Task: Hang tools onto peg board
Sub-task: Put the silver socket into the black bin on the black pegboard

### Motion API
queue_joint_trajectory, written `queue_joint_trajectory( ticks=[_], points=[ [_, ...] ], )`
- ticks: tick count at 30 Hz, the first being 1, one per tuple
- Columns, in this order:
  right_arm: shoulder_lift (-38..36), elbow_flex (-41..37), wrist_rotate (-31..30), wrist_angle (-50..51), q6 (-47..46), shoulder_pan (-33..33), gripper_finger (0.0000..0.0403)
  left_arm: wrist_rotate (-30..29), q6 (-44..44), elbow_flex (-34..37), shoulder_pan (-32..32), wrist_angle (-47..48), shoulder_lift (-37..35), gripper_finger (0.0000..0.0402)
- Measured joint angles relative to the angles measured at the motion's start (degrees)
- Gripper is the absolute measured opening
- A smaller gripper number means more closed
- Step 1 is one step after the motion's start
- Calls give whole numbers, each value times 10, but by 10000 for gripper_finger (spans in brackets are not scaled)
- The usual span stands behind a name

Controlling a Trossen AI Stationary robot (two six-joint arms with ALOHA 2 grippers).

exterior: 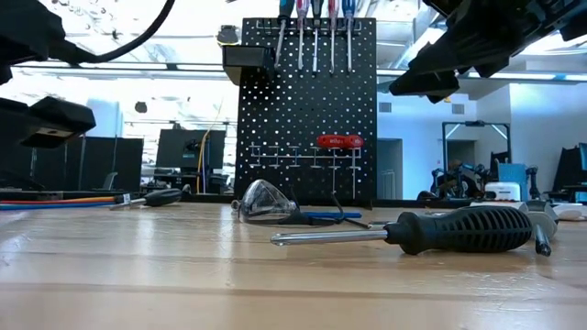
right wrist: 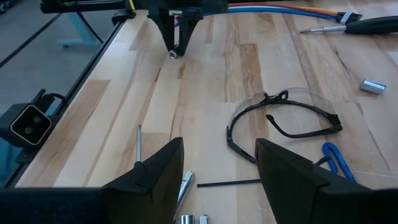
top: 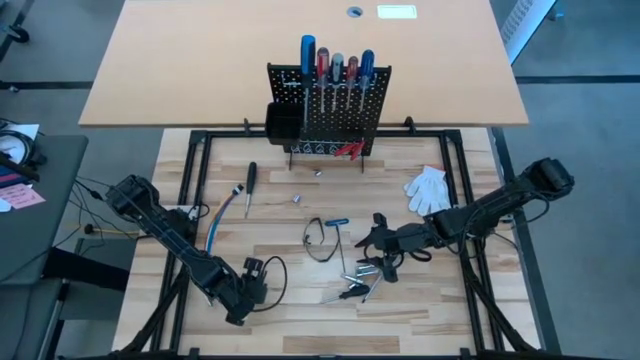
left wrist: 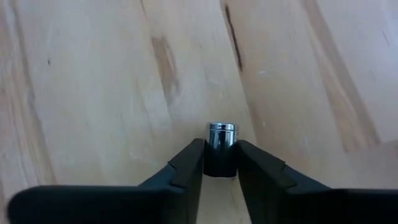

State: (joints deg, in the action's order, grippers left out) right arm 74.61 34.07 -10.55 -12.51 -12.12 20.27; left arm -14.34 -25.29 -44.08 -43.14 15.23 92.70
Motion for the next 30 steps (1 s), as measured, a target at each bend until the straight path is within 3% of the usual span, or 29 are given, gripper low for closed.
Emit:
queue_joint_trajectory(
  ticks=[4, 6, 12, 16, 21, 27, 30],
  points=[
    [0, 0, 0, 0, 0, 0, 207, -10, 0, 1, 0, -16, 1, 47],
    [0, 0, 0, 0, 0, 1, 207, -30, 0, -2, 0, -24, 2, 46],
    [0, 0, 0, 0, 1, 3, 207, -249, 78, -4, 11, -97, 3, 46],
    [0, 0, 0, -1, 2, 3, 207, -324, 132, -4, 76, -143, -8, 46],
    [0, 0, 0, -2, 3, 3, 207, -334, 236, -4, 190, -229, -68, 46],
    [0, 0, 0, 6, 6, 4, 207, -330, 399, -4, 274, -342, -224, 46],
    [0, 1, 0, 17, 6, 3, 207, -321, 426, -23, 312, -338, -294, 46]
  ],
)
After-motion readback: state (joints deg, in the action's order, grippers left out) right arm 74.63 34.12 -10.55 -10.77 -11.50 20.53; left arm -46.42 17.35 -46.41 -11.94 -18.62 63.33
